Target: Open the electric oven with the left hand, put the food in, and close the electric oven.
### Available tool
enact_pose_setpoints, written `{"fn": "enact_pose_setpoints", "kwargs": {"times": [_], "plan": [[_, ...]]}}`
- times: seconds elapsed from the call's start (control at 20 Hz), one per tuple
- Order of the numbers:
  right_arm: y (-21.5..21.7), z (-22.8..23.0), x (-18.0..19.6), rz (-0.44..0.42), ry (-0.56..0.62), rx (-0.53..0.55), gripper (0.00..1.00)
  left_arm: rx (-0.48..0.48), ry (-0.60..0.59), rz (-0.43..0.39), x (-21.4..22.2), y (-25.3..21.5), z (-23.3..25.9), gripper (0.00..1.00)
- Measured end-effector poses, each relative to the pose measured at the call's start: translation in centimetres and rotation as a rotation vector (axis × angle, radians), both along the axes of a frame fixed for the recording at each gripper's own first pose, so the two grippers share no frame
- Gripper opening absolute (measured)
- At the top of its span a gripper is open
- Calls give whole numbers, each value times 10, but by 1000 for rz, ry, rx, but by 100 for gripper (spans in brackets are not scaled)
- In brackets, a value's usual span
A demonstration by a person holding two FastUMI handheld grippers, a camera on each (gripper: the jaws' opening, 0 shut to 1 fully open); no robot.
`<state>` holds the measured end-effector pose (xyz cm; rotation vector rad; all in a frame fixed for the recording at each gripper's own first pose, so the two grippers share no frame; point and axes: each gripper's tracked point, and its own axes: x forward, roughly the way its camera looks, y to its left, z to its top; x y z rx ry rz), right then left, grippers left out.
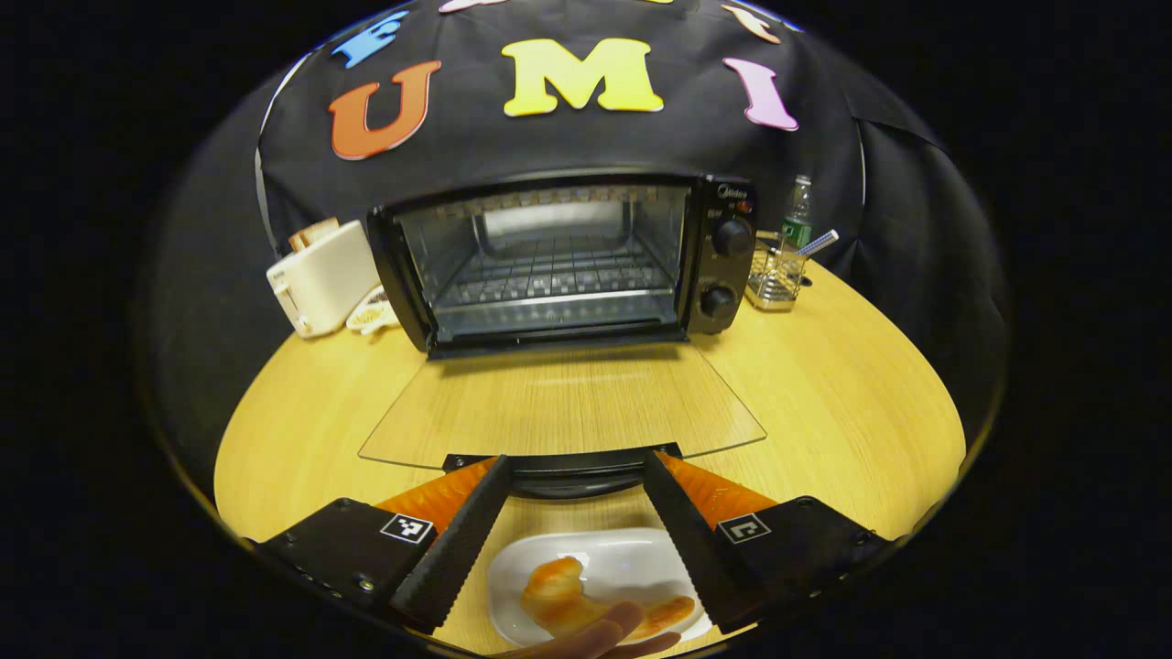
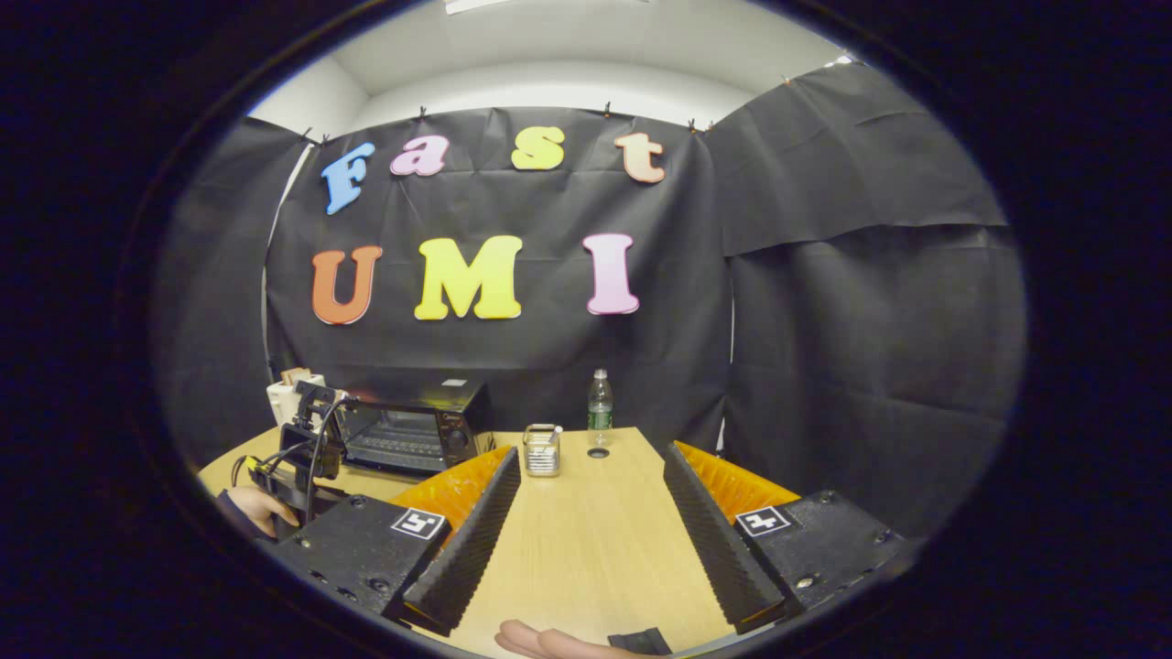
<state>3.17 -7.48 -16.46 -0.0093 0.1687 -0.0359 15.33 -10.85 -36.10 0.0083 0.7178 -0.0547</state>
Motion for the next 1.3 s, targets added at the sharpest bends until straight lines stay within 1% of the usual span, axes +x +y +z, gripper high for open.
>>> {"fn": "enact_pose_setpoints", "kwargs": {"times": [0.05, 0.1, 0.15, 0.25, 0.35, 0.5, 0.7, 0.8, 0.9, 1.05, 1.1, 1.15, 1.2, 1.3], "plan": [[3, -6, 3, 13, 13, 0, 99, -1, 6, 14, -5, 3, 2, 98], [7, -11, 7, 30, 25, -3, 100, -10, -32, 10, 4, 1, 7, 98], [9, -19, 10, 43, 39, -10, 100, -14, -57, -1, 5, -2, 12, 95], [12, -32, 16, 54, 71, -17, 100, -24, -56, -12, 5, 1, 14, 95], [20, -41, 21, 76, 92, -17, 100, -11, -89, -3, 9, 10, 23, 96], [38, -54, 27, 119, 115, -13, 100, -48, -128, -4, -1, 16, 42, 96], [81, -74, 28, 241, 153, 13, 100, -18, -236, -11, -29, 38, 87, 96], [106, -84, 27, 298, 171, -16, 100, -22, -301, -10, -49, 49, 114, 96], [132, -89, 28, 359, 155, -57, 99, -18, -369, -4, -73, 63, 140, 96], [181, -110, 24, 489, 180, -66, 98, 23, -474, 13, -116, 87, 176, 95], [197, -117, 23, 530, 194, -62, 97, 23, -504, 21, -128, 91, 185, 95], [214, -125, 20, 572, 212, -61, 100, 10, -531, 26, -141, 93, 193, 95], [229, -133, 18, 614, 225, -62, 100, -4, -547, 23, -156, 94, 198, 95], [260, -152, 12, 709, 266, -73, 100, -1, -578, 23, -180, 97, 208, 95]]}}
